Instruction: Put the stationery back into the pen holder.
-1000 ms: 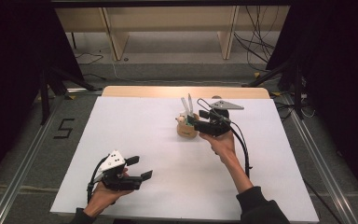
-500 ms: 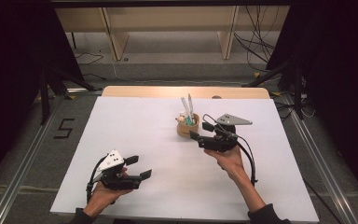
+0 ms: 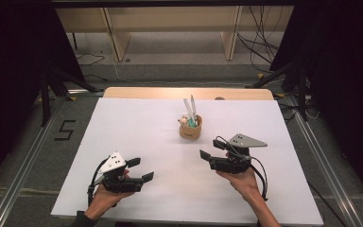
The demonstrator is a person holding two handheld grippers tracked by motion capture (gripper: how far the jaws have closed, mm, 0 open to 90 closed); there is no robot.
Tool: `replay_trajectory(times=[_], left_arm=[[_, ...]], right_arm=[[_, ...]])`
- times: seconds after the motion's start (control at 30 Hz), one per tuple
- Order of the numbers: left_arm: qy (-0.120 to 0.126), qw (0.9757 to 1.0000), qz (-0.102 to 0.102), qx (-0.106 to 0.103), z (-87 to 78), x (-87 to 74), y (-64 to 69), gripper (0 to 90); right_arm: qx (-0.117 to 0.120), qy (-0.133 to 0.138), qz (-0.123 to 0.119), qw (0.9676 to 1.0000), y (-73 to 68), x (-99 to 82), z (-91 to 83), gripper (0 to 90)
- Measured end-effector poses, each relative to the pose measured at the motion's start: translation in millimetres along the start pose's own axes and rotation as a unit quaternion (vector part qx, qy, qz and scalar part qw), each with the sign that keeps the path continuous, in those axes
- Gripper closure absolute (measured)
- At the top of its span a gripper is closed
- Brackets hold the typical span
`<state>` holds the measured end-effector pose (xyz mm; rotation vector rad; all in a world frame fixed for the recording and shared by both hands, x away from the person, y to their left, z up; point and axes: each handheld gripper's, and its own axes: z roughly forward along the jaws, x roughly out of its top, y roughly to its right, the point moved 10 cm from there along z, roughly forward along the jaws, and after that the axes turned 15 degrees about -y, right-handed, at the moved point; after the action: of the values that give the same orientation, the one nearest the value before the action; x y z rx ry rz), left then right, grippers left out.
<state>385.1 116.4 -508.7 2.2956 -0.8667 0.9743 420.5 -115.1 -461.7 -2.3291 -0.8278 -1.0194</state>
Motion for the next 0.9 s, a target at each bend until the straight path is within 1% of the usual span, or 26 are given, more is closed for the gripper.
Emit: replay_trajectory(times=[0.23,0.27,0.57,0.73,0.77,0.8,0.83,0.9], left_arm=[[0.001,1.0000,0.002,-0.001,-0.5,0.0,0.3,19.7],[0.001,1.0000,0.002,-0.001,-0.5,0.1,0.3,19.7],[0.001,1.0000,0.005,-0.003,-0.7,-0.1,1.1,19.7],[0.002,1.0000,0.006,-0.005,-1.4,0.3,2.0,19.7],[0.002,1.0000,0.006,-0.005,-1.5,0.3,2.2,19.7],[0.002,1.0000,0.006,-0.005,-1.6,0.3,2.2,19.7],[0.002,1.0000,0.006,-0.005,-1.7,0.3,2.2,19.7],[0.004,1.0000,0.006,-0.005,-1.9,0.5,2.4,19.7]], right_arm=[[0.000,-0.007,0.003,1.0000,-0.2,-18.5,-5.6,31.8],[0.001,-0.006,0.007,1.0000,-0.4,-20.7,-7.2,31.7],[0.007,-0.003,0.008,0.9999,-3.6,-35.7,-14.4,29.0],[0.008,0.006,0.014,0.9999,-1.2,-44.8,-20.0,29.0],[0.007,0.006,0.013,0.9999,-0.5,-46.2,-20.8,28.9],[0.007,0.006,0.018,0.9998,0.0,-48.6,-22.2,28.8],[0.007,0.008,0.016,0.9998,0.5,-49.9,-22.8,28.8],[0.007,0.006,0.021,0.9997,0.7,-54.6,-25.3,28.7]])
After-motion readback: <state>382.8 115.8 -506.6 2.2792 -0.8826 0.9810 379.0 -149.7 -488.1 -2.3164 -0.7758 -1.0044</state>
